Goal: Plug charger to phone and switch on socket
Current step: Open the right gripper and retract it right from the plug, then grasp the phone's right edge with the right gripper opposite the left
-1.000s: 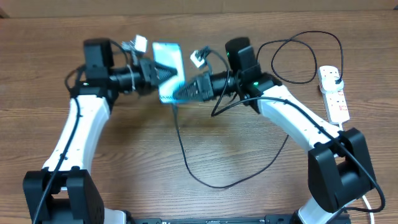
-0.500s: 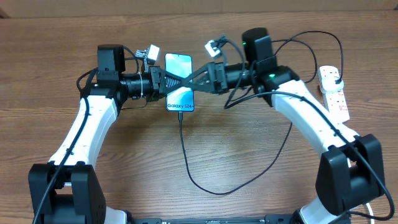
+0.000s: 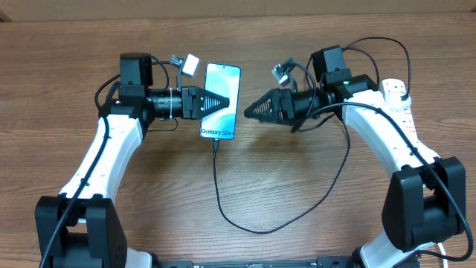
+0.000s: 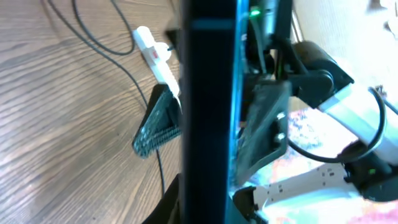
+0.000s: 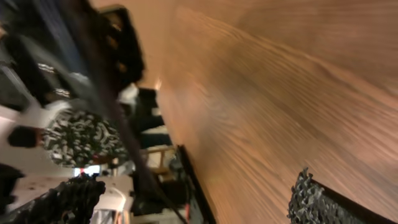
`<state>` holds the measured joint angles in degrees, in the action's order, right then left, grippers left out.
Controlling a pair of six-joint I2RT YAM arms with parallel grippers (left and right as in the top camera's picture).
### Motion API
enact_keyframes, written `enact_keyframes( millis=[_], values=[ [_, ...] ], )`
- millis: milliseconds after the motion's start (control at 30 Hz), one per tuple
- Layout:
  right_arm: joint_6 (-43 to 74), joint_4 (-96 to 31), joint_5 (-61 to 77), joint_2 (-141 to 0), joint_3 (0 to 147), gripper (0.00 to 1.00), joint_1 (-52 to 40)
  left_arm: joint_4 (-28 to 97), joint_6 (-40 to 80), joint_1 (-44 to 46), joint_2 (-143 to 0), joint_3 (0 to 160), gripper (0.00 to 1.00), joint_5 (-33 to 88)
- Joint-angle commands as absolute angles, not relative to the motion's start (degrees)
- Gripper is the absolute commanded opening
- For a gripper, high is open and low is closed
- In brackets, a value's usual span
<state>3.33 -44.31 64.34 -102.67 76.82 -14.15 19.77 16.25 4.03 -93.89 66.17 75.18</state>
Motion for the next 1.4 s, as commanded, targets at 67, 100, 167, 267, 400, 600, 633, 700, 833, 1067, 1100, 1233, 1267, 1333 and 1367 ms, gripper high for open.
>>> enact_keyframes(
  millis=[67,100,167,267,400,600,633,700,833,1067,1100,1233,1267,1333,1367],
  values=[
    [-2.5,-50.0,54.4,-102.9,76.9,1.0,-16.1,19.5,10.0,6.3,-92.5,66.8,0.12,79.4],
    [-3.3,-50.7,54.2,-102.9,76.8,1.0,-16.6,19.5,9.4,6.8,-92.5,66.8,0.11,79.2],
    [-3.5,-51.2,54.2,-102.9,76.8,1.0,-17.7,19.5,9.2,7.8,-92.5,66.8,0.11,77.6],
    [-3.5,-51.0,54.3,-102.9,76.8,0.99,-19.4,19.5,9.2,9.1,-92.5,66.8,0.09,75.5],
    [-5.9,-50.5,57.3,-102.9,76.8,0.92,-21.3,19.5,9.5,9.4,-92.5,66.8,0.06,74.5],
    [-9.5,-50.5,60.9,-102.9,76.8,0.91,-21.7,19.5,12.3,8.3,-92.5,66.8,0.05,73.9],
    [-9.5,-50.7,59.9,-102.9,76.8,0.91,-21.6,19.5,13.2,7.9,-92.5,66.8,0.04,73.9],
    [-9.5,-51.0,58.3,-102.9,76.8,0.91,-21.6,19.5,15.6,7.0,-92.5,66.8,0.04,74.0],
    [-9.1,-51.4,57.9,-102.9,76.8,0.91,-20.8,19.7,18.3,4.9,-92.5,66.8,0.04,74.0],
    [-8.4,-50.9,61.8,-102.9,76.8,0.9,-16.3,22.7,22.0,1.4,-92.5,66.8,0.04,74.0],
    [-8.4,-50.6,63.6,-102.9,76.8,0.9,-15.4,23.3,22.3,1.3,-92.5,66.8,0.04,74.0],
    [-8.4,-48.5,72.5,-102.9,76.8,0.84,-12.6,26.1,21.8,2.0,-92.5,66.8,0.04,74.0],
    [-8.4,-47.9,74.0,-102.9,76.8,0.83,-12.3,26.4,21.4,2.5,-92.5,66.8,0.04,74.2],
    [-8.4,-46.6,75.9,-102.9,76.8,0.8,-11.9,26.4,20.6,3.5,-92.5,66.8,0.04,75.3],
    [-8.3,-46.2,76.2,-102.9,76.8,0.79,-11.8,26.4,20.0,4.1,-92.5,66.8,0.04,76.0]
  ],
)
